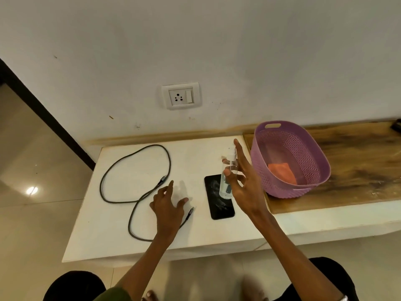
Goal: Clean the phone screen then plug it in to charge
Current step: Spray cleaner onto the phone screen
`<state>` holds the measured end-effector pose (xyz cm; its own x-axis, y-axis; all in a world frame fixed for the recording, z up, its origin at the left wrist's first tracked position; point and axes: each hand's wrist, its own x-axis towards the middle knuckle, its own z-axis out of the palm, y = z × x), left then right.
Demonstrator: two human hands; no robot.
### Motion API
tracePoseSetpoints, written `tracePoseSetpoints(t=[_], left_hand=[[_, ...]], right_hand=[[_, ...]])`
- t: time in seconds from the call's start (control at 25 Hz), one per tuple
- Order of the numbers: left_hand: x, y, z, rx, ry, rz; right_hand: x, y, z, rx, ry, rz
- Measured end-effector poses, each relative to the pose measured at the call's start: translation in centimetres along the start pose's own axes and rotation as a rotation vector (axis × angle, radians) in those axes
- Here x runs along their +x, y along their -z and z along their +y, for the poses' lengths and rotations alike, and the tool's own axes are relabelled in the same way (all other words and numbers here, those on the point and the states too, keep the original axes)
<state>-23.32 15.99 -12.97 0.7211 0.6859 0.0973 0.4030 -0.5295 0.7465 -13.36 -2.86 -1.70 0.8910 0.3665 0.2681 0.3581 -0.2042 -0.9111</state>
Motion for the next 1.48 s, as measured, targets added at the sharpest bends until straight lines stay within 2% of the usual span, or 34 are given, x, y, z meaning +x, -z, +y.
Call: tracePoseSetpoints(t=[0.08, 0.16, 0.2, 0.32, 0.4, 0.48, 0.6, 0.72, 1.0, 1.28, 1.48], left_hand=[[-0.5, 0.0, 0.3, 0.167, -0.252, 0.068], [-0.3, -0.3, 1.5, 0.160, -0.449, -0.050], [0.1, -0.7, 2.3, 0.151, -0.477, -0.180], [1.6, -2.4, 4.2, 0.255, -0.391, -0.563], [2.5, -3.5, 4.6, 0.384, -0.393, -0.700], [3.3, -4.3, 4.7, 0.466, -0.390, -0.773], [4.0, -4.7, 4.9, 0.520, -0.360, -0.797], [4.0, -4.7, 5.1, 0.528, -0.368, -0.791], [3.7, -4.2, 4.8, 0.457, -0.347, -0.781], [4.0, -4.2, 4.6, 0.455, -0.347, -0.797], [4.0, -4.1, 4.6, 0.442, -0.357, -0.789]], right_hand=[[0.2, 0.6, 0.2, -0.038, 0.012, -0.015], [0.2, 1.3, 0.6, -0.083, 0.029, -0.049], [0.0, 1.6, 1.0, -0.094, 0.034, -0.072], [-1.2, 1.9, 2.9, -0.110, -0.013, -0.098], [-2.0, 1.7, 4.7, -0.078, -0.095, -0.112], [-2.6, 1.3, 6.1, -0.113, -0.124, -0.150], [-2.9, 1.0, 7.4, -0.241, -0.103, -0.192], [-2.7, 0.5, 8.9, -0.366, -0.160, -0.189], [-2.0, -0.2, 8.6, -0.770, -0.075, 0.072], [-2.9, 0.5, 6.7, -0.813, -0.127, 0.143], [-4.7, 1.6, 6.2, -0.872, -0.144, 0.131]])
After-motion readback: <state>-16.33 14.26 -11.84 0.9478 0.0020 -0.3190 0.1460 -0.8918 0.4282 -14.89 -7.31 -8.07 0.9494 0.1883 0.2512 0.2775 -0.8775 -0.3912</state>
